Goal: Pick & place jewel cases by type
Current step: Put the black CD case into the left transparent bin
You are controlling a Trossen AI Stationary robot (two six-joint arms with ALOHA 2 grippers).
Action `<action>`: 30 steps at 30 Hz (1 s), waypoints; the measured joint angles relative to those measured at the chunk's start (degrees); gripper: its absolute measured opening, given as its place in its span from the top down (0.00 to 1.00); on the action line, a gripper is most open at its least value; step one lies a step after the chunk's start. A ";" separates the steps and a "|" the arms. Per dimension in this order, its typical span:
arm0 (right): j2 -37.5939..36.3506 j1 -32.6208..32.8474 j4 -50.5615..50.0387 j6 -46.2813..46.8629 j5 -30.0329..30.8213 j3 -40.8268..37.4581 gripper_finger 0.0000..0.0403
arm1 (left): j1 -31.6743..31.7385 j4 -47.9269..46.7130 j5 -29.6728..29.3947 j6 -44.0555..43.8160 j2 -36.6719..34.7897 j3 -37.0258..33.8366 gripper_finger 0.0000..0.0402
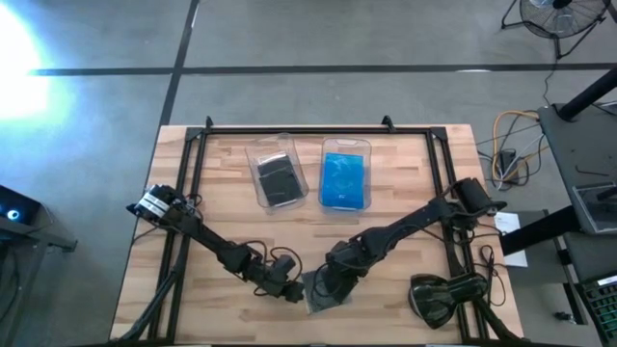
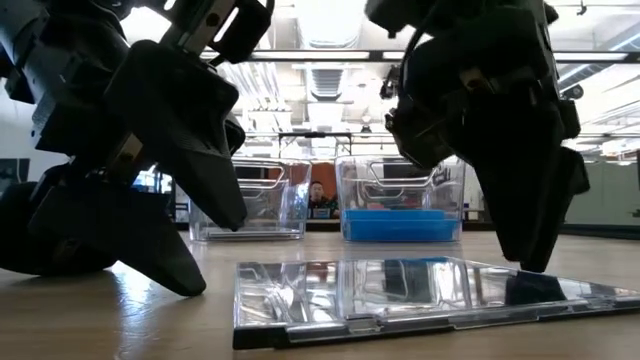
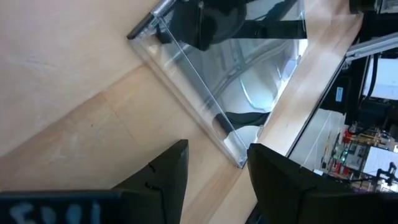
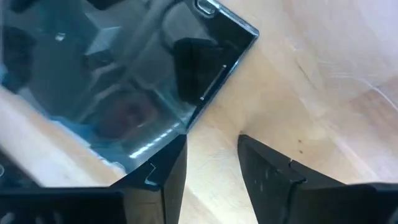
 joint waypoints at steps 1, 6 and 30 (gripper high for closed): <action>-0.17 -0.06 1.19 0.60 -0.45 -0.94 0.65 | 0.03 -0.04 -0.05 0.29 0.02 0.00 0.63; 0.00 -0.52 12.97 4.53 -6.48 -6.40 0.65 | 0.08 -0.51 -0.91 2.02 0.02 0.22 0.63; 0.57 -2.93 20.25 -0.52 -4.31 0.29 0.65 | -3.60 -10.99 0.27 6.23 0.02 -0.15 0.63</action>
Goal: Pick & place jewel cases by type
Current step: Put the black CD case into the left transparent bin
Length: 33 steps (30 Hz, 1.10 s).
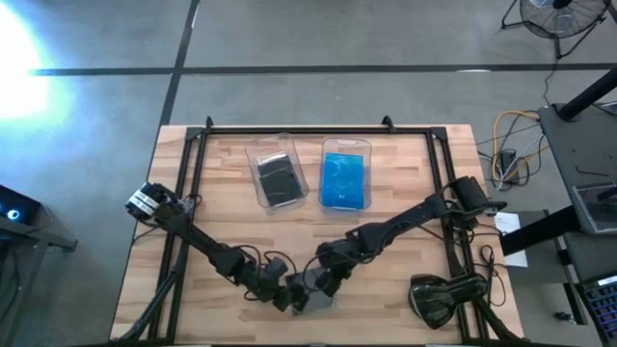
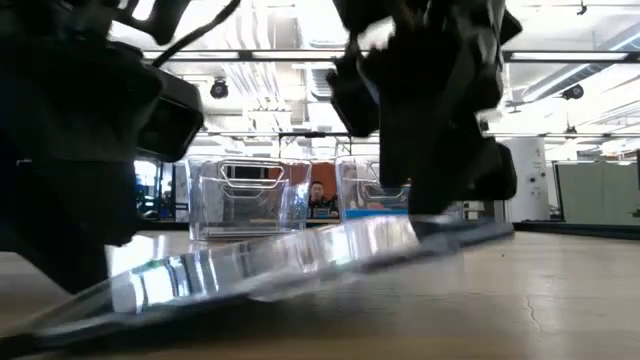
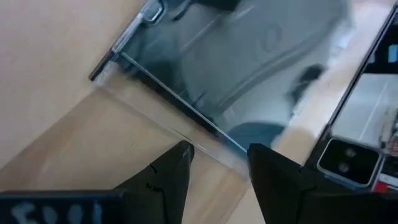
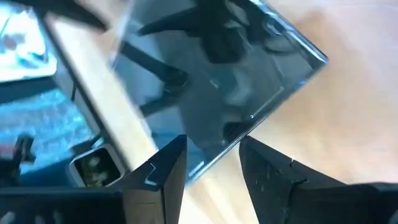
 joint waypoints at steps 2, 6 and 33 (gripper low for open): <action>-0.05 0.14 0.12 -2.07 -0.43 1.04 0.65 | -0.70 -0.63 -0.02 -0.12 -0.02 -0.02 0.63; -0.16 0.26 0.09 -5.16 -1.62 2.80 0.65 | -1.84 -0.83 -1.77 -0.42 -0.02 -0.02 0.63; 0.06 -1.27 1.93 0.52 3.60 8.95 0.66 | -3.06 3.04 -10.13 -1.27 -1.64 0.39 0.63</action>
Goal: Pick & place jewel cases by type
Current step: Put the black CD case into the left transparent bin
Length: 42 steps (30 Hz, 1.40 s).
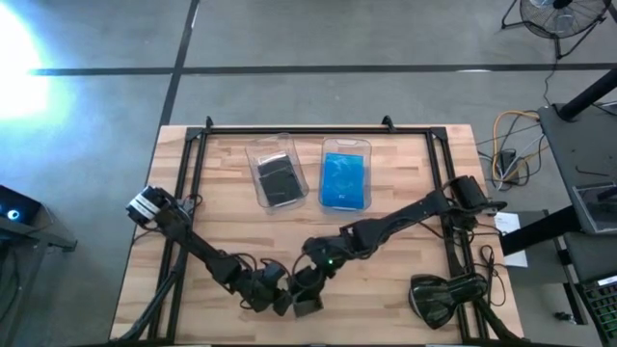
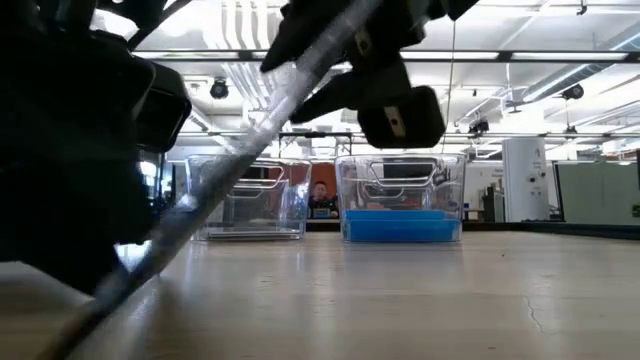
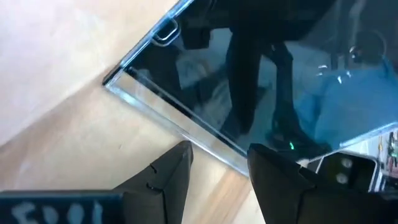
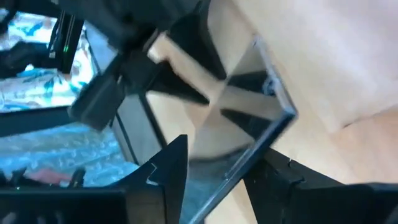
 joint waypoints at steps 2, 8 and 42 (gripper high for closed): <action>0.00 -0.20 -0.18 0.02 0.12 -0.12 0.69 | -0.08 0.15 -2.21 0.34 -0.46 0.03 0.63; -0.16 -1.53 -3.81 -1.85 0.10 -0.25 0.92 | -0.17 -4.48 -9.83 2.16 -3.49 0.00 0.63; 15.87 -40.03 -23.98 -32.46 -16.38 35.40 0.94 | -7.27 -27.68 -40.89 -7.70 -34.09 0.73 0.63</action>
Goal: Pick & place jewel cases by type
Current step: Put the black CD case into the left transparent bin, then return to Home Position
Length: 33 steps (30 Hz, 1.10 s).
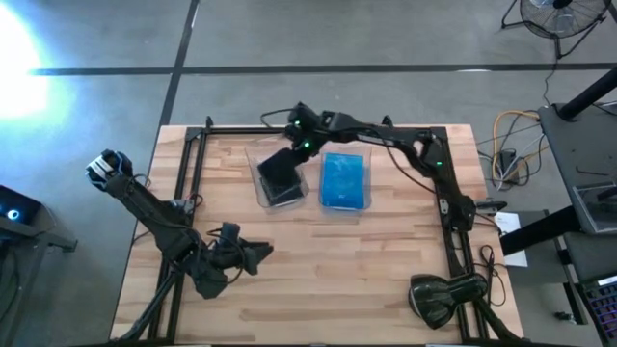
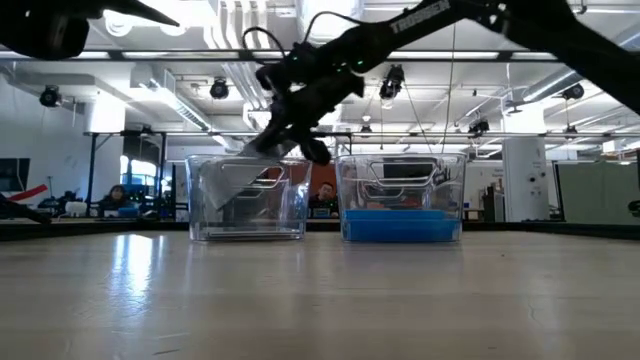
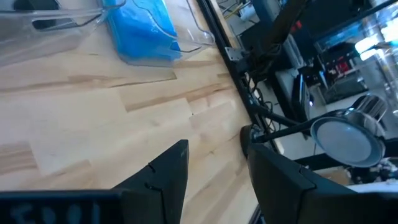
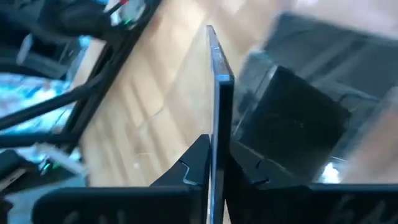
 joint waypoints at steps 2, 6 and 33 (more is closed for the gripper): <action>3.45 0.21 -2.44 -0.60 -2.26 4.86 0.92 | 0.00 0.56 -1.02 -0.20 0.00 0.00 0.63; 9.08 0.17 -8.70 -1.44 -5.32 13.56 0.85 | -0.02 0.89 -1.84 -0.24 0.00 0.02 0.63; -16.50 5.69 -26.92 -36.72 11.18 10.44 0.57 | 10.60 11.87 15.22 28.10 -6.59 -5.06 0.63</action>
